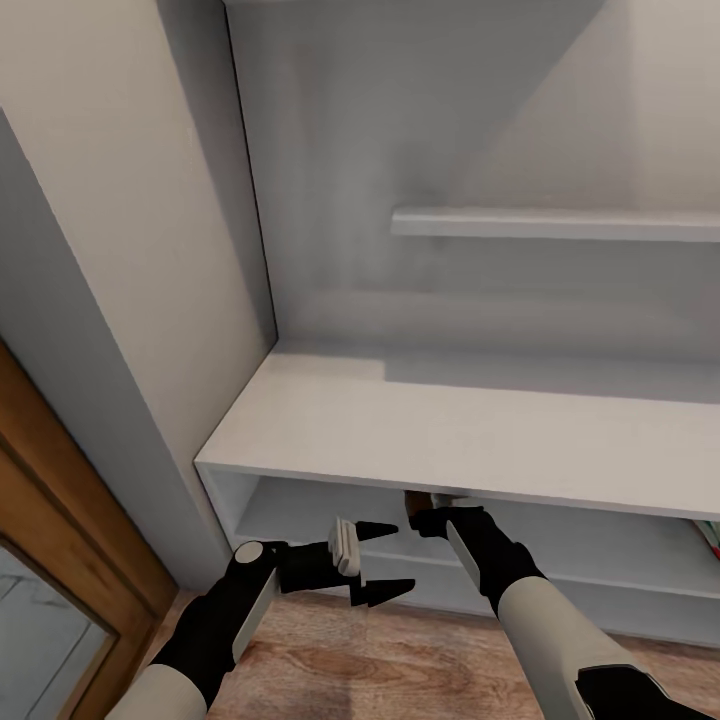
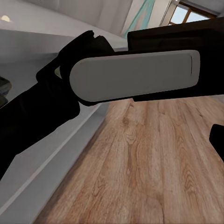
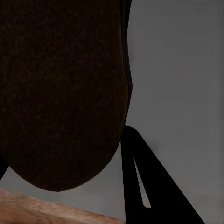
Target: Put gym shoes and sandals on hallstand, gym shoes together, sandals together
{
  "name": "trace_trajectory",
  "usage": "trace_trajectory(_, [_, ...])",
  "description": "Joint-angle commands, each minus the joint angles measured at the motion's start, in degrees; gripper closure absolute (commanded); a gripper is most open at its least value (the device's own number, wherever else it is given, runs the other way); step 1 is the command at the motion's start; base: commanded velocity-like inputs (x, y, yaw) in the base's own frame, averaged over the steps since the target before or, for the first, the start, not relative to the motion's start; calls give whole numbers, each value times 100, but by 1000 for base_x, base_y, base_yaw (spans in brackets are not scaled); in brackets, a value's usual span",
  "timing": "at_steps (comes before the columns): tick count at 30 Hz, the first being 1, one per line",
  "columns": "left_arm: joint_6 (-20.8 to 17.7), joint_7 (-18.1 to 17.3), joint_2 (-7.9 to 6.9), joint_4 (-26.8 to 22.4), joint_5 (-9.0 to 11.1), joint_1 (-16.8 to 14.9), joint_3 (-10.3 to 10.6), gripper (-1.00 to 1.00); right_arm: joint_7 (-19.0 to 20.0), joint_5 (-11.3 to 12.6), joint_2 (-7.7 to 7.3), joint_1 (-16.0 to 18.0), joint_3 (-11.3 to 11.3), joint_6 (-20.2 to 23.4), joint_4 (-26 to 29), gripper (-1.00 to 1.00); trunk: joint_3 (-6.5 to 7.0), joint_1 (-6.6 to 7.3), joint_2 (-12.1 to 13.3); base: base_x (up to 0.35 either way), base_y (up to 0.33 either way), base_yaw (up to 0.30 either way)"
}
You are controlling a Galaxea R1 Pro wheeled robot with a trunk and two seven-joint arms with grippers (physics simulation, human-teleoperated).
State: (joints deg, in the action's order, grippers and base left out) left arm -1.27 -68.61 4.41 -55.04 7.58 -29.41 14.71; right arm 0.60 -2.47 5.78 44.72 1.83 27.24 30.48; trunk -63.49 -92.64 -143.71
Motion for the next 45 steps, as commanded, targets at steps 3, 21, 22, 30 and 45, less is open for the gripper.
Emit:
trace_trajectory(3, [-14, -12, -1, 3, 25, -3, 6, -100, 7, -8, -2, 1, 10, 36, 9, -100, -5, 1, -2, 0, 0, 0])
trace_trajectory(21, [-14, -12, -1, 2, 25, -3, 6, -100, 11, -8, -4, 1, 10, 36, 11, -100, -5, 1, -2, -24, 0, 0])
trace_trajectory(22, [-14, -12, -1, 2, 25, -3, 6, -100, 11, -8, -5, 1, 10, 36, 11, -100, -5, 1, -2, -252, 0, 0])
trace_trajectory(30, [-14, -12, -1, 2, 24, -3, 6, -100, 11, -8, -2, 1, 10, 36, 11, -100, -5, 1, -2, -312, 0, 0])
trace_trajectory(45, [-14, -12, -1, -5, 24, -3, 6, -100, 15, -8, 3, 1, 44, 36, 11, -100, -5, 1, -2, -336, 0, 0])
